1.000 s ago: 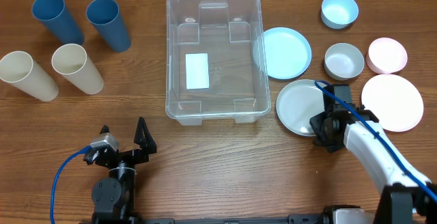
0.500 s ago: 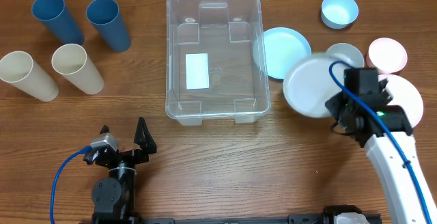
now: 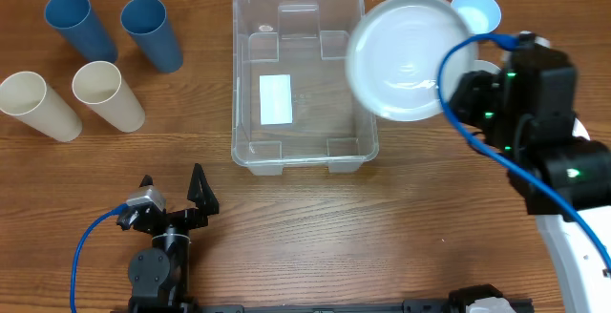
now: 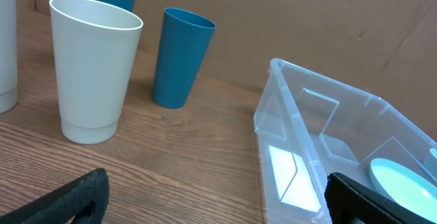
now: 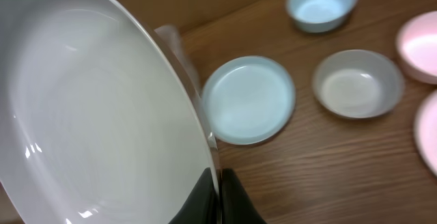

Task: Pack container
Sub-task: 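Lift the white plate and lower it into the clear bin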

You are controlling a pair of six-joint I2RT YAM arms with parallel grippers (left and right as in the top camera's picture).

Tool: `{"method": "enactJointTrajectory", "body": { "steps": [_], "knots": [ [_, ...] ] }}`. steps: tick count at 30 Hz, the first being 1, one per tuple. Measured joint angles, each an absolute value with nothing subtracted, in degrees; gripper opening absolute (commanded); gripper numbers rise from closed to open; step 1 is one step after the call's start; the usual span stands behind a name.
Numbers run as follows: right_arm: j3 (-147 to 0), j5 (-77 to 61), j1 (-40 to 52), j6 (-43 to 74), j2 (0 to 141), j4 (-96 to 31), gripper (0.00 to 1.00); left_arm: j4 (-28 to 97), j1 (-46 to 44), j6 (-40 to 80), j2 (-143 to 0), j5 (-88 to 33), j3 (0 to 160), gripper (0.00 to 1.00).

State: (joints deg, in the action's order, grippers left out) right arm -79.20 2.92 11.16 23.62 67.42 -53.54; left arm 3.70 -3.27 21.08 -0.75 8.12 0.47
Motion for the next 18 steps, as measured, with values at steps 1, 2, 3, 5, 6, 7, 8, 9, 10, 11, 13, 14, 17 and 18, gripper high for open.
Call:
{"method": "enactJointTrajectory", "body": {
  "steps": [1, 2, 3, 5, 6, 7, 8, 9, 10, 11, 13, 14, 17, 18],
  "knots": [
    [-79.2, 2.72, 13.02, 23.24, 68.01, -52.18, 0.04, 3.68, -3.27, 21.08, -0.75, 8.12, 0.47, 1.0],
    [-79.2, 2.35, 14.76, 23.09, 68.79, -50.85, 0.04, 3.68, -3.27, 21.08, -0.75, 8.12, 0.47, 1.0],
    [-79.22, 2.15, 16.73, 22.9, 69.89, -49.32, 0.04, 3.68, -3.27, 21.08, -0.75, 8.12, 0.47, 1.0],
    [-79.35, 1.89, 20.47, 22.83, 73.19, -45.78, 0.04, 3.7, -3.27, 21.08, -0.75, 8.12, 0.47, 1.0],
    [-79.4, 1.8, 21.82, 22.85, 75.07, -44.56, 0.04, 3.68, -3.27, 21.08, -0.75, 8.12, 0.47, 1.0],
    [-79.4, 1.74, 22.76, 22.81, 76.95, -43.79, 0.04, 3.7, -3.27, 21.08, -0.75, 8.12, 0.47, 1.0],
    [-79.4, 1.69, 23.86, 22.85, 79.57, -42.87, 0.04, 3.7, -3.27, 21.08, -0.75, 8.12, 0.47, 1.0],
    [-79.4, 1.69, 24.58, 22.96, 82.21, -42.13, 0.04, 3.7, -3.27, 21.08, -0.75, 8.1, 0.47, 1.0],
    [-79.4, 1.67, 24.91, 23.14, 84.31, -41.87, 0.04, 3.68, -3.27, 21.08, -0.75, 8.12, 0.47, 1.0],
    [-79.4, 1.63, 25.17, 23.27, 85.95, -41.69, 0.04, 3.7, -3.27, 21.08, -0.75, 8.12, 0.47, 1.0],
    [-79.4, 1.63, 25.5, 23.46, 89.78, -41.3, 0.04, 3.7, -3.27, 21.08, -0.75, 8.12, 0.47, 1.0],
    [-79.4, 1.65, 25.61, 23.57, 91.11, -41.21, 0.04, 3.7, -3.27, 21.08, -0.75, 8.12, 0.47, 1.0],
    [-79.4, 1.67, 26.24, 23.64, 93.89, -41.3, 0.04, 3.68, -3.27, 21.08, -0.75, 8.12, 0.47, 1.0],
    [-79.4, 1.65, 26.44, 23.7, 94.37, -41.56, 0.04, 3.7, -3.27, 21.08, -0.75, 8.12, 0.47, 1.0]
  ]
}}
